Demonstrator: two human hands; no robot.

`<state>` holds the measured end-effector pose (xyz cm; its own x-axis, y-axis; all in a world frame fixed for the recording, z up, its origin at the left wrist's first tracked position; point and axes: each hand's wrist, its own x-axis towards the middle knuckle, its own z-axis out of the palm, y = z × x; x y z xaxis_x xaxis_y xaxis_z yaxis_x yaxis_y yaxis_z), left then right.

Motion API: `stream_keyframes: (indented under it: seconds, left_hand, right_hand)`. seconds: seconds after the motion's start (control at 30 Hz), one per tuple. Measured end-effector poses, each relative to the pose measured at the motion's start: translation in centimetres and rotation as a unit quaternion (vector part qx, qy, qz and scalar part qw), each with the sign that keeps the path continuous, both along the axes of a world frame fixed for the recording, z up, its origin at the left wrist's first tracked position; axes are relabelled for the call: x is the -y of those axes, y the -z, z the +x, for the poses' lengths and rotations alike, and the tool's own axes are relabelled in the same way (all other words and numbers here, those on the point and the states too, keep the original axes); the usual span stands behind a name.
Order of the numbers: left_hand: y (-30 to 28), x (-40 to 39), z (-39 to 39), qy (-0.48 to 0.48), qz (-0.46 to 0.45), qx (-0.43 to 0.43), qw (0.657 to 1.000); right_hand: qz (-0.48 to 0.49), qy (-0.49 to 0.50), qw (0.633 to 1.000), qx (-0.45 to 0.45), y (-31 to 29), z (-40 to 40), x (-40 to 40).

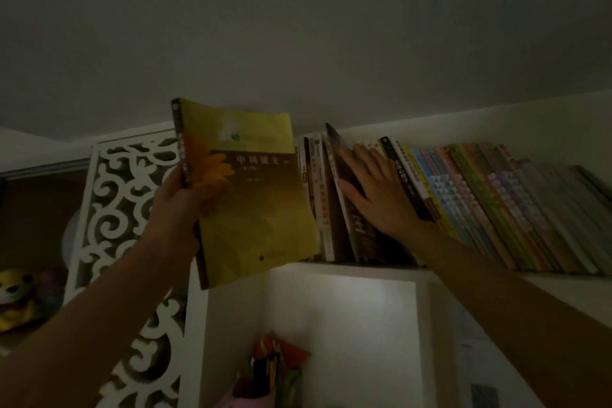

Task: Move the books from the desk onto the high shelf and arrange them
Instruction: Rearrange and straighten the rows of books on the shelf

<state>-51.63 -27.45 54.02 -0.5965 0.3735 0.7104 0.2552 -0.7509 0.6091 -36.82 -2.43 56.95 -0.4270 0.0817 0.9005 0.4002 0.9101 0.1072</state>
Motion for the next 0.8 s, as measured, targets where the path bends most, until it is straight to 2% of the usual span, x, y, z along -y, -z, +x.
stream_keyframes:
  seconds: [0.2, 0.3, 0.43, 0.5, 0.57, 0.6, 0.67, 0.73, 0.77, 0.8]
  left_hand:
    - [0.6, 1.0, 0.3, -0.008, -0.001, 0.011, 1.000]
    - [1.4, 0.3, 0.6, 0.004, -0.001, 0.024, 1.000]
    - [2.1, -0.7, 1.2, 0.014, -0.009, 0.006, 1.000]
    - [2.2, -1.1, 1.5, 0.026, -0.017, -0.017, 0.999]
    - [1.9, -1.3, 1.8, 0.045, -0.018, -0.034, 0.998]
    - [1.8, -1.4, 2.0, 0.051, -0.016, -0.043, 0.998]
    - [1.4, -1.9, 2.7, 0.054, -0.009, -0.059, 0.997]
    - [1.2, -2.4, 3.6, 0.050, 0.000, -0.056, 0.997]
    - [1.0, -2.7, 4.1, 0.048, 0.008, -0.051, 0.998]
    - [0.9, -3.0, 4.7, 0.048, 0.018, -0.045, 0.998]
  right_hand:
    - [-0.082, 0.063, 0.993, -0.058, 3.0, 0.8, 4.2]
    - [-0.069, 0.154, 0.986, 0.014, 3.6, 0.7, 6.0]
    - [-0.126, 0.151, 0.979, 0.045, 4.1, 0.6, 4.5]
    - [-0.122, 0.215, 0.967, 0.066, 5.1, 1.3, 2.6]
    - [-0.074, 0.278, 0.951, 0.112, 5.8, 1.4, 1.5]
    - [-0.031, 0.280, 0.952, 0.118, 5.9, 1.2, 1.2]
    - [0.052, 0.264, 0.960, 0.077, 5.1, 1.5, 1.9]
    - [0.138, 0.254, 0.955, -0.068, 4.2, 2.7, 2.2]
    - [0.162, 0.255, 0.946, -0.120, 3.8, 3.2, 1.6]
    - [0.147, 0.253, 0.948, -0.125, 3.4, 3.9, 0.8]
